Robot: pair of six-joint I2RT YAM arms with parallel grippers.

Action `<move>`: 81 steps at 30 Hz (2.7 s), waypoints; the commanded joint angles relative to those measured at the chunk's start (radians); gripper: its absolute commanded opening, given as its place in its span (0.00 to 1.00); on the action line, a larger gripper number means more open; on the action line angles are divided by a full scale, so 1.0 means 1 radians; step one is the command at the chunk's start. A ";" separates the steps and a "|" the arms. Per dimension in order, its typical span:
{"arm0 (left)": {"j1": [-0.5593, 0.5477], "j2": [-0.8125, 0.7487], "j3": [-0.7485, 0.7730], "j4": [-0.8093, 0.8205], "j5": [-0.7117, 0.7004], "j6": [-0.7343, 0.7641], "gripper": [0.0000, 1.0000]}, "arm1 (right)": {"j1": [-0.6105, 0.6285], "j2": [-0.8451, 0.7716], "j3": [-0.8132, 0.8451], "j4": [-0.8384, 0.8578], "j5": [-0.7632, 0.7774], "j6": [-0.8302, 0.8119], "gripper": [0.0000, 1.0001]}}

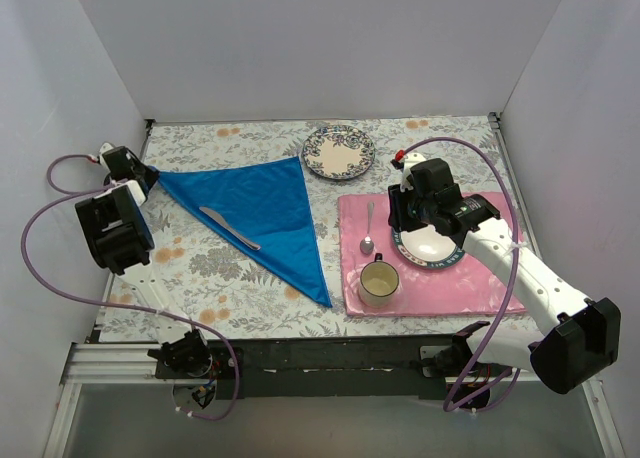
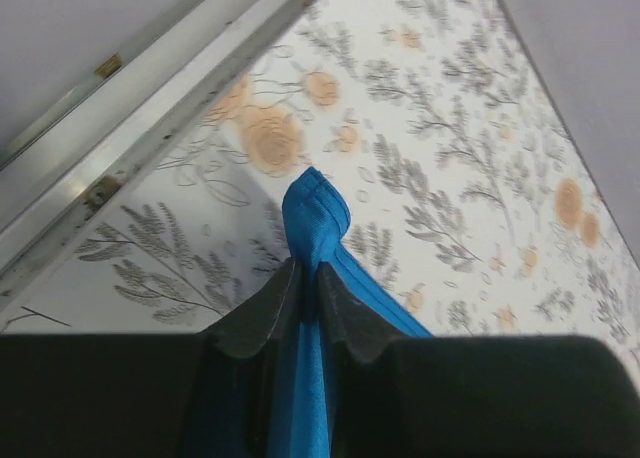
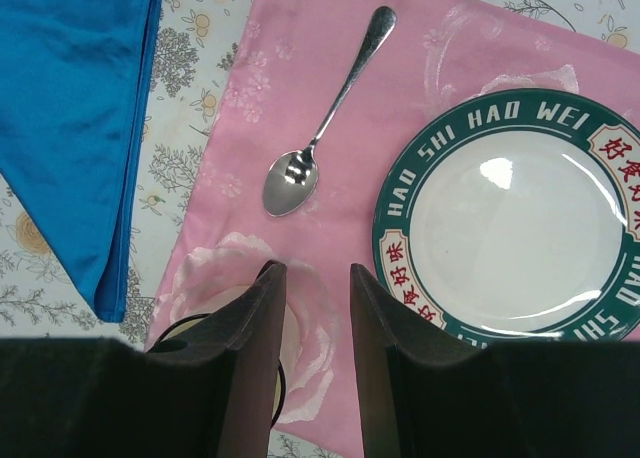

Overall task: Fold the napkin, place the utensils inside, and roll it up
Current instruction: Fold the napkin

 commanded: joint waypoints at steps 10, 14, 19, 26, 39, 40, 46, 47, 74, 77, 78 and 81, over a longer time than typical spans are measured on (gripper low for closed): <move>-0.240 -0.520 -0.279 -0.109 -0.019 0.070 0.11 | -0.004 -0.058 0.015 0.012 -0.034 -0.001 0.40; -0.298 -0.619 -0.406 -0.123 0.045 -0.002 0.11 | -0.004 -0.074 -0.006 0.015 -0.036 0.006 0.41; -0.375 -0.677 -0.500 -0.143 0.070 -0.032 0.11 | -0.004 -0.083 -0.028 0.020 -0.071 0.012 0.41; -0.451 -0.713 -0.600 -0.192 0.087 -0.082 0.12 | -0.004 -0.092 -0.026 0.017 -0.077 0.012 0.41; -0.478 -0.757 -0.627 -0.400 0.003 -0.064 0.13 | -0.004 -0.069 -0.031 0.032 -0.105 0.019 0.41; -0.478 -0.754 -0.627 -0.410 0.004 -0.059 0.14 | -0.005 -0.067 -0.032 0.034 -0.108 0.019 0.41; -0.478 -0.740 -0.632 -0.424 -0.002 -0.055 0.14 | -0.004 -0.063 -0.038 0.031 -0.108 0.018 0.41; -0.478 -0.737 -0.634 -0.424 0.003 -0.052 0.14 | -0.004 -0.063 -0.040 0.032 -0.108 0.016 0.41; -0.375 -0.492 -0.275 -0.290 0.260 -0.210 0.53 | 0.281 0.481 0.366 0.331 -0.318 0.093 0.43; -0.355 -0.369 -0.174 -0.285 0.292 -0.225 0.52 | 0.304 0.639 0.477 0.364 -0.419 0.116 0.43; -0.350 -0.345 -0.148 -0.298 0.299 -0.223 0.52 | 0.309 0.716 0.504 0.365 -0.447 0.130 0.43; -0.338 -0.253 -0.065 -0.342 0.305 -0.202 0.52 | 0.338 0.846 0.598 0.379 -0.501 0.136 0.46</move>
